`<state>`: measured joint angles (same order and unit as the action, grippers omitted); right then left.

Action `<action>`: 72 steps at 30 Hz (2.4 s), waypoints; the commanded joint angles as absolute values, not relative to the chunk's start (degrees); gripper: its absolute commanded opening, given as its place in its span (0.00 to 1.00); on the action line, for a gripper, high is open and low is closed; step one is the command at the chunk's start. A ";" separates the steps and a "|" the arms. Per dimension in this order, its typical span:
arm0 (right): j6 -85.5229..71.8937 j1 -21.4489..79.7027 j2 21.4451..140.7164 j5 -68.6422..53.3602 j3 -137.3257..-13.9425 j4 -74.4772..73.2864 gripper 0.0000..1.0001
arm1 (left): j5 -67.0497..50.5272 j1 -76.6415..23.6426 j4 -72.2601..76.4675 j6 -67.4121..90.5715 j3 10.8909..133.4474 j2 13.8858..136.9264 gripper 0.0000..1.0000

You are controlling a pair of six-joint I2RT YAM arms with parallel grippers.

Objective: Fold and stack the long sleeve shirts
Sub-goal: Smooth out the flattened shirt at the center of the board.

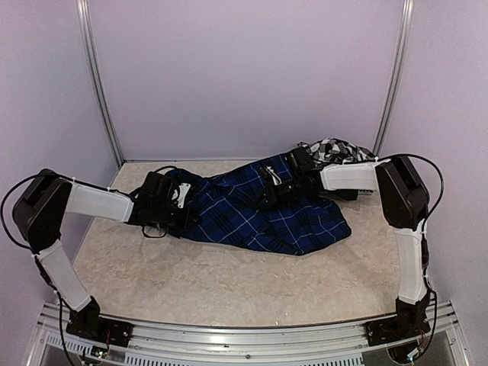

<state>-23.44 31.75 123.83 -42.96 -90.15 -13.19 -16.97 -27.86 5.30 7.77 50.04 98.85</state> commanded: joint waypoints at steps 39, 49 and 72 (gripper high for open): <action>-19.87 37.58 113.25 -39.31 -83.04 -11.60 0.18 | -26.94 -35.04 -1.83 28.84 40.46 61.90 0.00; -16.15 37.65 104.98 -33.28 -78.63 -15.90 0.51 | -29.86 -40.50 -10.06 30.53 45.67 54.68 0.00; -14.28 37.64 97.89 -21.85 -69.62 -20.46 0.59 | -18.40 -55.81 -33.13 51.14 35.53 27.34 0.00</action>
